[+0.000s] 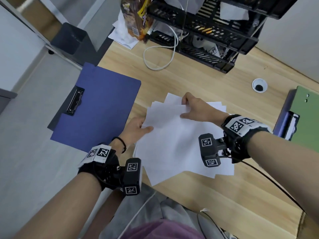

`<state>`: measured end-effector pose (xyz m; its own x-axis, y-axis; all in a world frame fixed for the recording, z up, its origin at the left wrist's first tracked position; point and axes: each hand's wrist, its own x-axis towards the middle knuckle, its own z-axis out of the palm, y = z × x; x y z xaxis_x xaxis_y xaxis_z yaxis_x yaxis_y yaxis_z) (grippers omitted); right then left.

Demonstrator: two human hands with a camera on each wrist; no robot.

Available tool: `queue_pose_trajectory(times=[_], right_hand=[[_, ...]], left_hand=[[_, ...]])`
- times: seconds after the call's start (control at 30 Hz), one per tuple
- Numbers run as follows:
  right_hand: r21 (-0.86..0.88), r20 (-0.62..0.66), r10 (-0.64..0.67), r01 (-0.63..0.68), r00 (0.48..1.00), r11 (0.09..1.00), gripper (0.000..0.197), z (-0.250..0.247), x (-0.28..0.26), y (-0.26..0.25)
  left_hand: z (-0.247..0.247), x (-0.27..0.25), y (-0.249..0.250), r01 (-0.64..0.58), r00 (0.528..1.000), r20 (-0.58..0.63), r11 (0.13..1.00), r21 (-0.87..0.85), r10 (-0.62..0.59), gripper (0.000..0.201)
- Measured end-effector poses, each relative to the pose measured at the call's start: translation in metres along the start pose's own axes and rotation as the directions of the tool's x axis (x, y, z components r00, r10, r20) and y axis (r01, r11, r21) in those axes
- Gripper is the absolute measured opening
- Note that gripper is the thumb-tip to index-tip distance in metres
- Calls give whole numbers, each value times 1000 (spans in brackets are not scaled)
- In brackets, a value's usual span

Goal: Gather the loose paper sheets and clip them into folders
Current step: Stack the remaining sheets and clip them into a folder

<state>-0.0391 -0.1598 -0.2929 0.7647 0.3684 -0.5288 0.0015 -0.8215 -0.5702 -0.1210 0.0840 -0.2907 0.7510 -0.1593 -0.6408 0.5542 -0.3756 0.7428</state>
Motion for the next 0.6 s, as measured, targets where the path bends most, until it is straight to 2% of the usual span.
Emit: queue_pose_trajectory(times=[0.07,0.13,0.23,0.3,0.37,0.43,0.53,0.6], right_hand=[[25,22,7,-7,1000,1000,48,-5,-4,1],[-37,56,35,-33,998,999,52,-9,-8,5],[-148,99,72,-57,993,987,37,-16,-19,14],[-171,131,114,-90,985,981,29,-21,-31,20],[-203,160,159,-125,974,971,27,-24,-44,28],[-246,202,187,-134,961,960,32,-23,-54,36],[-262,280,202,-128,938,956,43,-17,-67,46],[-248,308,190,-114,932,962,45,-10,-73,50]], left_hand=[[-5,-2,-1,3,1000,29,1000,-3,-3,20],[-7,-1,1,45,999,29,999,-27,-44,13],[-6,6,4,165,986,-2,986,-14,-165,28],[-7,11,1,297,955,22,955,-6,-297,22],[-7,18,-4,344,938,34,938,43,-345,23],[-5,26,-6,297,953,32,948,115,-302,24],[6,36,6,141,985,65,962,236,-160,23],[16,44,20,45,990,114,944,327,-86,26]])
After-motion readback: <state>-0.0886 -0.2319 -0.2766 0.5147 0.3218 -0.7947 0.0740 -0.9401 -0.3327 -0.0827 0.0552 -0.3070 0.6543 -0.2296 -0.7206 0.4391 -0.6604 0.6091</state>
